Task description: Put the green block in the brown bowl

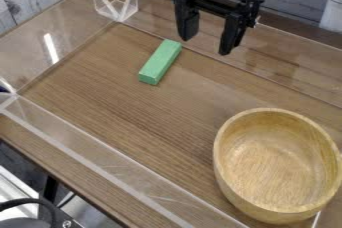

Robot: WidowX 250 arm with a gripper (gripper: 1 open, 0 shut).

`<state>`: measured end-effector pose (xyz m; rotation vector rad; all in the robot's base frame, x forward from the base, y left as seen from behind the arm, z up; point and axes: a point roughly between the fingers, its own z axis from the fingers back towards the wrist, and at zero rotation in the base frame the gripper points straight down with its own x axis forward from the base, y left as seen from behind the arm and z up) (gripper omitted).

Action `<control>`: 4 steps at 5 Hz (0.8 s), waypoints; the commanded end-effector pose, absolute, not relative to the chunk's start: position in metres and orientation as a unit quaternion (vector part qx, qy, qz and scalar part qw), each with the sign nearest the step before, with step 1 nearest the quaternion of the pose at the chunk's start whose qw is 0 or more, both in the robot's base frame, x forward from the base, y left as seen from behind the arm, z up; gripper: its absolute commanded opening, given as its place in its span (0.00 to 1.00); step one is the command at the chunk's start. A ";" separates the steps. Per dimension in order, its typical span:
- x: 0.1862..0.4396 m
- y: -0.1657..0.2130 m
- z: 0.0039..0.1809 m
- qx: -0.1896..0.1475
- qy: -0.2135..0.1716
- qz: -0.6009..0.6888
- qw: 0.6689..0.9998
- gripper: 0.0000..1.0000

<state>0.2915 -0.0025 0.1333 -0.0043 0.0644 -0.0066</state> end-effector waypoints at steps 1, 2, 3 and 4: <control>0.290 0.009 0.126 0.000 0.040 0.002 0.999 1.00; 0.285 0.033 0.117 0.006 0.046 0.022 0.999 1.00; 0.281 0.064 0.105 0.006 0.042 0.033 0.999 1.00; 0.277 0.085 0.092 0.006 0.035 0.038 0.999 1.00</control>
